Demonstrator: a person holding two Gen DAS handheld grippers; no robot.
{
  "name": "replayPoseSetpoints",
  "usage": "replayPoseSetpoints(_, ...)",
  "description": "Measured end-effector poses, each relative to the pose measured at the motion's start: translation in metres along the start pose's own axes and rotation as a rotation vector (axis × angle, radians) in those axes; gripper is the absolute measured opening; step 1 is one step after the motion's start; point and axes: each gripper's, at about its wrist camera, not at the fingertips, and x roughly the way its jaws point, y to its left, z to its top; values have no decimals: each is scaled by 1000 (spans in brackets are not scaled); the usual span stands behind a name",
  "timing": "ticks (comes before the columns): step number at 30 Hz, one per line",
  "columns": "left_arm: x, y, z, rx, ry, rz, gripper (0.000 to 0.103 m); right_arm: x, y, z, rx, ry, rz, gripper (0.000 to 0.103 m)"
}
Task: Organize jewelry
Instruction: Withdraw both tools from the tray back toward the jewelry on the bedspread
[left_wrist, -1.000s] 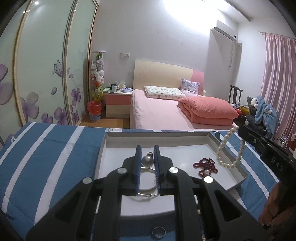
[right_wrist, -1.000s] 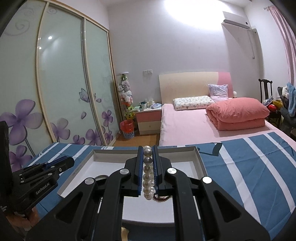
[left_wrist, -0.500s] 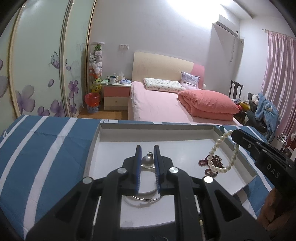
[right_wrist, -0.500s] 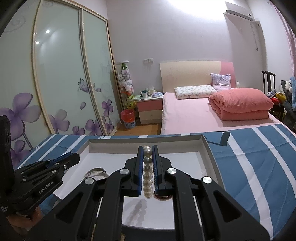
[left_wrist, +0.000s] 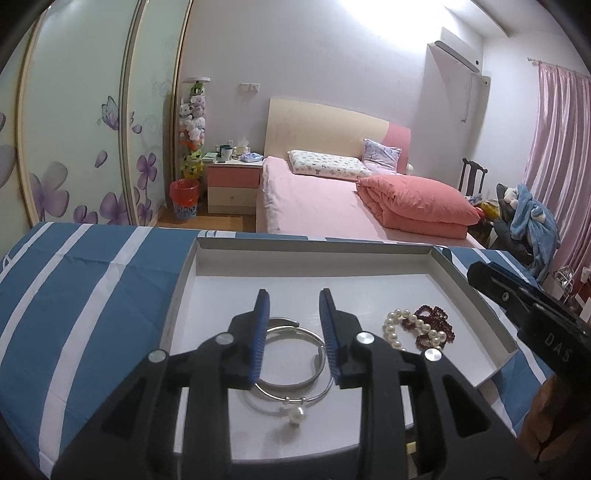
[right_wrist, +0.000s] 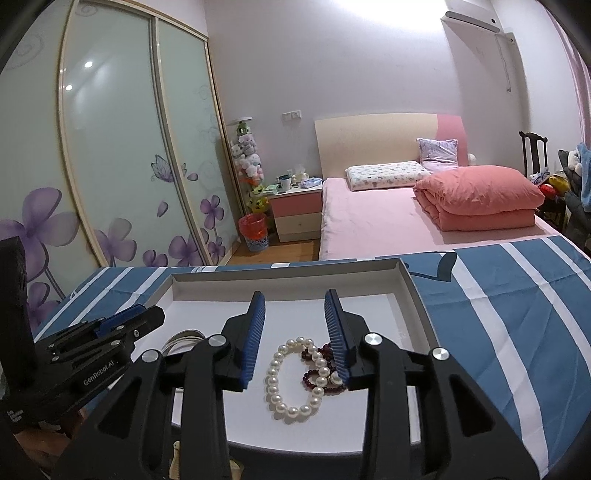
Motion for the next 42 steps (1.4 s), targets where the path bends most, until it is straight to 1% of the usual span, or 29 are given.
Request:
replayPoseSetpoints(14,-2,1,1,-12,0,3,29,-2,-2,-3,-1,1,-4,35)
replayPoseSetpoints(19,-20,3,-4,-6,-12,-7,29,-18,-3,-9,-7,23,-7,35)
replayPoseSetpoints(20,-25,4,-7,-3,-13,-9,31,-22,-3,-11,-7,28,-4,35)
replayPoseSetpoints(21,-30,4,-9,-1,-13,-10,33,-29,-3,-15,-9,37,1,35)
replayPoseSetpoints(26,-63,12,-29,-1,-3,-18,35,-58,2,-35,-39,97,21,35)
replayPoseSetpoints(30,-89,16,-49,-8,17,-30,40,-84,8,-61,-67,157,32,35)
replayPoseSetpoints(35,-111,14,-72,24,47,-48,42,-101,16,-85,-81,239,54,35)
replayPoseSetpoints(42,-121,27,-86,-13,91,-44,43,-106,29,-106,-121,336,83,35)
